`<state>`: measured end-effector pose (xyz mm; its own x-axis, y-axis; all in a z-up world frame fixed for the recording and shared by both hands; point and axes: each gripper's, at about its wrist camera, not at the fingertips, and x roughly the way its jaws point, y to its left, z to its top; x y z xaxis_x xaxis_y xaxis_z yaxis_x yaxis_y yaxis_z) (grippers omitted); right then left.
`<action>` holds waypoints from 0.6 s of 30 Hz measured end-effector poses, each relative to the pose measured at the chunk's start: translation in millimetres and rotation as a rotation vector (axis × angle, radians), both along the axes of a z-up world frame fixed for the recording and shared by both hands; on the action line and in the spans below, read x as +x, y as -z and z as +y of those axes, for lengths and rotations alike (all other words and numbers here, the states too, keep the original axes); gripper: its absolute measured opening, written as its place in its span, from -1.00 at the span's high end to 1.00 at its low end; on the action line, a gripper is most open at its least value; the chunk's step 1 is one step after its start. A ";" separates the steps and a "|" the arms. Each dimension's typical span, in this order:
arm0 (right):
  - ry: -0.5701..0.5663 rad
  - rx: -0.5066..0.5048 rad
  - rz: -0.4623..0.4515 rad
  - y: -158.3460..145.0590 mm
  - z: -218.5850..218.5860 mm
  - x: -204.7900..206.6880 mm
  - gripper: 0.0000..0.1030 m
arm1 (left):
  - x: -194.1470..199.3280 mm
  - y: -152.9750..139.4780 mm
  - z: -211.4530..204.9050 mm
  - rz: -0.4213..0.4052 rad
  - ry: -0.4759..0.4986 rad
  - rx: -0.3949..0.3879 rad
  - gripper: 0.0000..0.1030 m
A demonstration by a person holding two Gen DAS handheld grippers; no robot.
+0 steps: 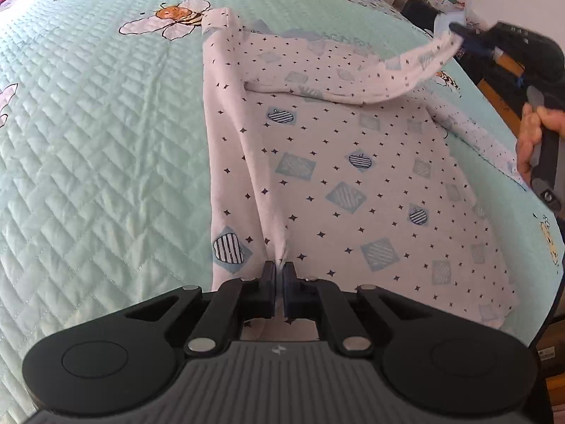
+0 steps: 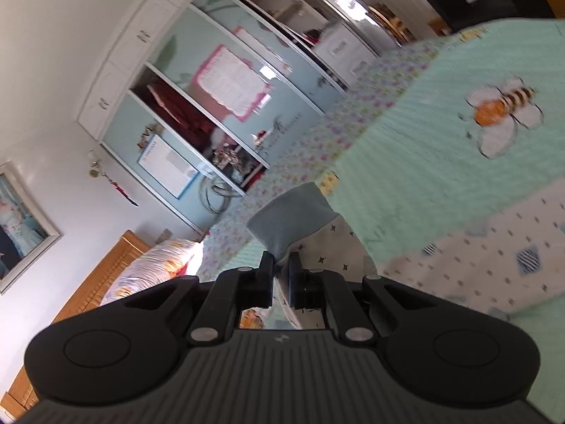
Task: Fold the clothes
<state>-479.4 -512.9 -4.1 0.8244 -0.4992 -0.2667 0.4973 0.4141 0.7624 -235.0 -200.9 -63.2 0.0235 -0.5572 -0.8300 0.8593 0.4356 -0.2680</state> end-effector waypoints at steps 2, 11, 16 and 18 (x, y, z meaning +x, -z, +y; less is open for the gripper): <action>0.009 0.042 0.006 19.3 -5.2 -6.3 0.85 | 0.8 -0.3 -1.9 -0.002 -0.011 0.012 0.94; 0.019 -0.116 -0.138 -29.4 -3.1 -33.3 0.85 | -0.7 -3.2 -9.5 0.008 -0.040 0.044 0.94; 0.047 -0.127 -0.063 -15.2 0.0 -48.2 0.85 | -0.5 -3.2 -11.3 0.006 -0.038 0.055 0.94; 0.041 -0.088 -0.041 1.6 -2.4 -50.5 0.85 | 0.2 -2.7 -11.9 0.009 -0.037 0.058 0.94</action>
